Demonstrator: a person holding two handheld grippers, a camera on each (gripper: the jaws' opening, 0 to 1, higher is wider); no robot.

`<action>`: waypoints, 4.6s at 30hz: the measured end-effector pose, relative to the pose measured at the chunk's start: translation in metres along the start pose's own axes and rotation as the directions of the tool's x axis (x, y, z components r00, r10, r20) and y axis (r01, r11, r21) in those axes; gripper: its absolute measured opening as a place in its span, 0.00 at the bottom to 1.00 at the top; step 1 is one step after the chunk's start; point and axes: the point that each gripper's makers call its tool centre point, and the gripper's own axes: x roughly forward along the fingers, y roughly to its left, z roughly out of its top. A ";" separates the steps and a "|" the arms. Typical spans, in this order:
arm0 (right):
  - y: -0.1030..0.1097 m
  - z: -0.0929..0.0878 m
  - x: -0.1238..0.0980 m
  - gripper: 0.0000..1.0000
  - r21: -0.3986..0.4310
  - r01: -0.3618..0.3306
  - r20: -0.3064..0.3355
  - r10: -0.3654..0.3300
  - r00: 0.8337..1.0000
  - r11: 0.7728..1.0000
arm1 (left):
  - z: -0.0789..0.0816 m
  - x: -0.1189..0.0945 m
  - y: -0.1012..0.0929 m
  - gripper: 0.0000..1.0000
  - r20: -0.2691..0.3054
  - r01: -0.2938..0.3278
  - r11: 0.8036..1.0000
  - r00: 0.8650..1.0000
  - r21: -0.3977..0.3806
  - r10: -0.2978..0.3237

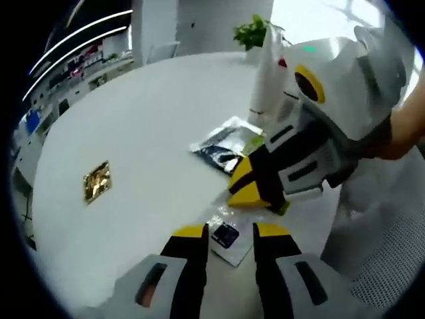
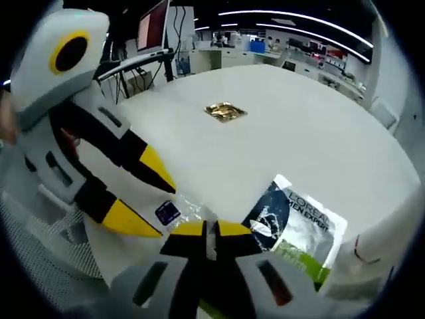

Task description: Arrange the skincare products in the storage area until every visible bottle or jar stands upright without overlapping.

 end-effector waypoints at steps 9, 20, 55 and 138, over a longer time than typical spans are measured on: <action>-0.001 0.000 0.000 0.05 -0.012 -0.006 0.003 0.006 1.000 1.000 | -0.008 0.007 -0.002 0.27 -0.024 -0.035 0.996 0.999 0.081 0.037; -0.007 0.012 -0.012 0.12 -0.002 0.003 0.086 -0.002 0.996 1.000 | -0.007 0.008 -0.001 0.27 -0.013 -0.038 0.996 0.999 0.077 0.039; 0.002 -0.007 -0.080 0.66 0.174 -0.066 0.199 0.031 0.980 0.983 | 0.000 -0.016 -0.008 0.41 -0.004 -0.064 0.996 0.998 0.067 0.064; -0.063 -0.041 -0.188 0.94 0.391 0.155 0.242 -0.263 0.934 0.907 | -0.030 -0.096 0.024 0.89 0.038 -0.168 0.903 0.979 -0.394 0.199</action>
